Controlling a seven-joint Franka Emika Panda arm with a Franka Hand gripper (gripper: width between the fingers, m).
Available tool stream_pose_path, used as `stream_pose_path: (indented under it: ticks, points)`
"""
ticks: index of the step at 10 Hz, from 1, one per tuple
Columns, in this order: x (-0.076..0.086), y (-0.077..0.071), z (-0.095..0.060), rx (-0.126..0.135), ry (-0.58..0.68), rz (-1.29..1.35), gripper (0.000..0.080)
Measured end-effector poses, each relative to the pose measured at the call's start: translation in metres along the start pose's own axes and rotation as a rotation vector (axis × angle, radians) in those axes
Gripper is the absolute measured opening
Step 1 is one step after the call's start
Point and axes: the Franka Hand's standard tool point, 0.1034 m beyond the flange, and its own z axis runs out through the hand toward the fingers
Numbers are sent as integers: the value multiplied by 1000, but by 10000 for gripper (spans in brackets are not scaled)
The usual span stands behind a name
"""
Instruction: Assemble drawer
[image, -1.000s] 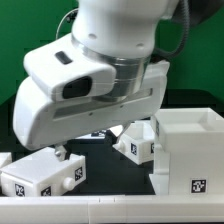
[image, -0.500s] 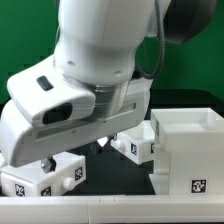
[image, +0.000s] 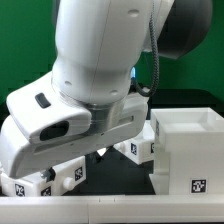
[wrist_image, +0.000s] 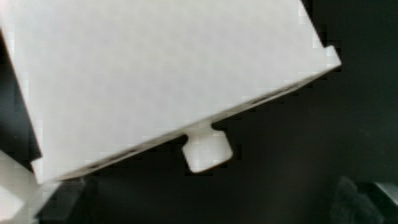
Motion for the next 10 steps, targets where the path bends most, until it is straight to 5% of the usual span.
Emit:
stream_pose_path:
  ticks: [10]
  points:
    - [0,3,30,-1,3,0,649]
